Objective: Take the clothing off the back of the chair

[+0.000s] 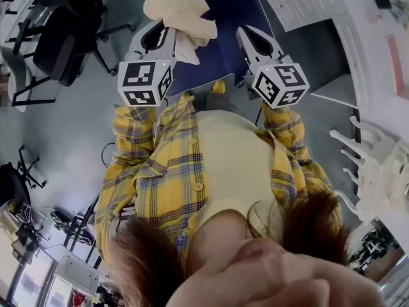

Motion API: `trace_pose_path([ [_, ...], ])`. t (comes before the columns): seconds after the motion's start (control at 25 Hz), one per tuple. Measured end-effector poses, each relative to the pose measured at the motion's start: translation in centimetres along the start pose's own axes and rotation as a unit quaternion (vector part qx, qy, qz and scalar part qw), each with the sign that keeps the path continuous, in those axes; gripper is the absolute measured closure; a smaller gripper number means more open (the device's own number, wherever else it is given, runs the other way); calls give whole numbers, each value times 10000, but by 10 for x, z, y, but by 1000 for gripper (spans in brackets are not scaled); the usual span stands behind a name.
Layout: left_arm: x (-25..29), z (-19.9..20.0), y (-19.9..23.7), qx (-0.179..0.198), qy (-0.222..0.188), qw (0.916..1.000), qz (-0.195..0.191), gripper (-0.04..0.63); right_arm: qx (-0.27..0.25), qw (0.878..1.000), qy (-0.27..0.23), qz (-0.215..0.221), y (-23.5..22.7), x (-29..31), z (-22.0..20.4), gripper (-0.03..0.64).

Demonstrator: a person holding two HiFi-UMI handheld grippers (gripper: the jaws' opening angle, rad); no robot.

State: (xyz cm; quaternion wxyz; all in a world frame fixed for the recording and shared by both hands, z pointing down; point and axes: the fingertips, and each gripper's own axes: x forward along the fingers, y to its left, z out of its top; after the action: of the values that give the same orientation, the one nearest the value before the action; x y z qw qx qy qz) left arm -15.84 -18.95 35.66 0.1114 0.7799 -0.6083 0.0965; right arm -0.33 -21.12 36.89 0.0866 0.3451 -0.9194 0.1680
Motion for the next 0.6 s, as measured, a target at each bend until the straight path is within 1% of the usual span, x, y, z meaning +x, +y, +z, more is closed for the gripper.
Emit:
trace_pose_path([
  [0.36, -27, -4, 17, -203, -75, 9995, 250, 554, -69, 9998, 35, 157, 20, 7, 1, 601],
  [0.6, -38, -12, 22, -345, -82, 9986, 396, 554, -17, 9995, 72, 295, 29, 8, -2, 601],
])
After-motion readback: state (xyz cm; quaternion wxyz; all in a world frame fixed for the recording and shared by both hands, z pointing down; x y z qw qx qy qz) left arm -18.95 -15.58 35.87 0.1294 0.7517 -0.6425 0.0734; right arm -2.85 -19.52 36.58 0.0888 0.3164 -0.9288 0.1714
